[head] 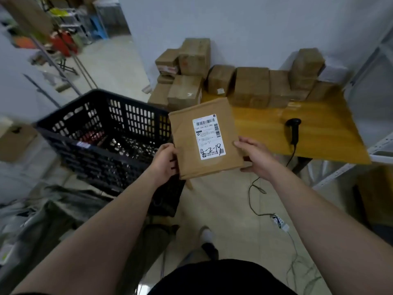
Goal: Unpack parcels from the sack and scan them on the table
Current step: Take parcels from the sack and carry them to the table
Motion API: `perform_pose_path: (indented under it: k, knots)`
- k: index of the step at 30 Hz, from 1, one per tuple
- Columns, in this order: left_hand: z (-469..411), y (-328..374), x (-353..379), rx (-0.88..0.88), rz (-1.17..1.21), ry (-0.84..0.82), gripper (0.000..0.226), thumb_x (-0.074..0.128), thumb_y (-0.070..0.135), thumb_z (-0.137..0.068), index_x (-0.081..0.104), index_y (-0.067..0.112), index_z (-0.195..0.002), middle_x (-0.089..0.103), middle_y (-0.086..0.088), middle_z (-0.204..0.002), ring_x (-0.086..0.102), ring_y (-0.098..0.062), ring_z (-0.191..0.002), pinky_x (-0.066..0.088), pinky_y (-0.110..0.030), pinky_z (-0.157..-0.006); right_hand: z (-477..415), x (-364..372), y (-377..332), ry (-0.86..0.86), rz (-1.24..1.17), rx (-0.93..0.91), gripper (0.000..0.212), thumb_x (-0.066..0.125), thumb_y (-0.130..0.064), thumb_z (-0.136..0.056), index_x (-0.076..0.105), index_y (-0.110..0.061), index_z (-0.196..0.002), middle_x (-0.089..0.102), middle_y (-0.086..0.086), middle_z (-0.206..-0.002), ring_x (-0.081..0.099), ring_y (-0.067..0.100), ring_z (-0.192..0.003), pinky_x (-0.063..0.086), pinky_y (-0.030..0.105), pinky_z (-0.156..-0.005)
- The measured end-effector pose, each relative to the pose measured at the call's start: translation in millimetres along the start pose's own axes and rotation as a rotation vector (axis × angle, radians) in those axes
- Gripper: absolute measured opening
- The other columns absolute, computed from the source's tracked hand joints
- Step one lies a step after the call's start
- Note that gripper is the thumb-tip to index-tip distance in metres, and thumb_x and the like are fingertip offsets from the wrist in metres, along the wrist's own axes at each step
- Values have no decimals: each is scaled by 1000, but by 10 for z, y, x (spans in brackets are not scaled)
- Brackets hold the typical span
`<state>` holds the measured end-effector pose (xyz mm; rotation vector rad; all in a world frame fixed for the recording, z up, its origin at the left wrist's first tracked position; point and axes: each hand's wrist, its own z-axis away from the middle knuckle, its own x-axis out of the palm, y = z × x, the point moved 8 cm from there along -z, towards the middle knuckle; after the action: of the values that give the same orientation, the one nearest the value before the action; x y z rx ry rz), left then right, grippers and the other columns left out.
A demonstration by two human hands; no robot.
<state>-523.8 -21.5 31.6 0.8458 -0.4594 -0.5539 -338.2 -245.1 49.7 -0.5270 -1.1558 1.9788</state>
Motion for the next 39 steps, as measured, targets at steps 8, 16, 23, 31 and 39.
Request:
perform_pose_path:
  k: [8,16,23,31,39]
  knots:
    - [1107,-717,-848,-52,110,133,31,58,51,-98,63,26,-116,74,0,-116,68,-23,-108,51,-39,-79,846,451,920,-142,-88,-4,31,74,-33,-94,69,-26,-124,75,1,-115,69,25,-108,55,46,-87]
    - [1952,-973,-1743,-2,143,206,25,58,33,-98,72,17,-111,76,-2,-112,68,-19,-88,48,-30,-68,1422,1350,1153,-222,-66,45,16,73,-26,-91,72,-29,-107,77,0,-101,71,23,-97,57,34,-66]
    - [2237,-976,-2873,42,203,354,38,48,14,-99,62,14,-134,66,-15,-121,57,-30,-105,49,-47,-92,1689,2565,1143,-344,78,31,17,66,-38,-92,67,-44,-107,73,2,-113,71,24,-102,60,45,-83]
    - [2002,-1413,-4949,-179,170,342,40,55,19,-99,63,4,-135,66,-22,-133,63,-41,-125,50,-57,-107,1796,4537,1812,-438,207,197,38,71,-27,-76,69,-35,-113,70,10,-118,65,30,-111,55,48,-90]
    - [1716,-1701,-6204,-467,-122,255,20,53,21,-93,57,18,-74,50,0,-56,42,-16,-45,35,-21,-47,1955,5464,2923,-270,248,595,20,59,-16,-88,66,-20,-106,72,13,-104,68,31,-96,56,39,-75]
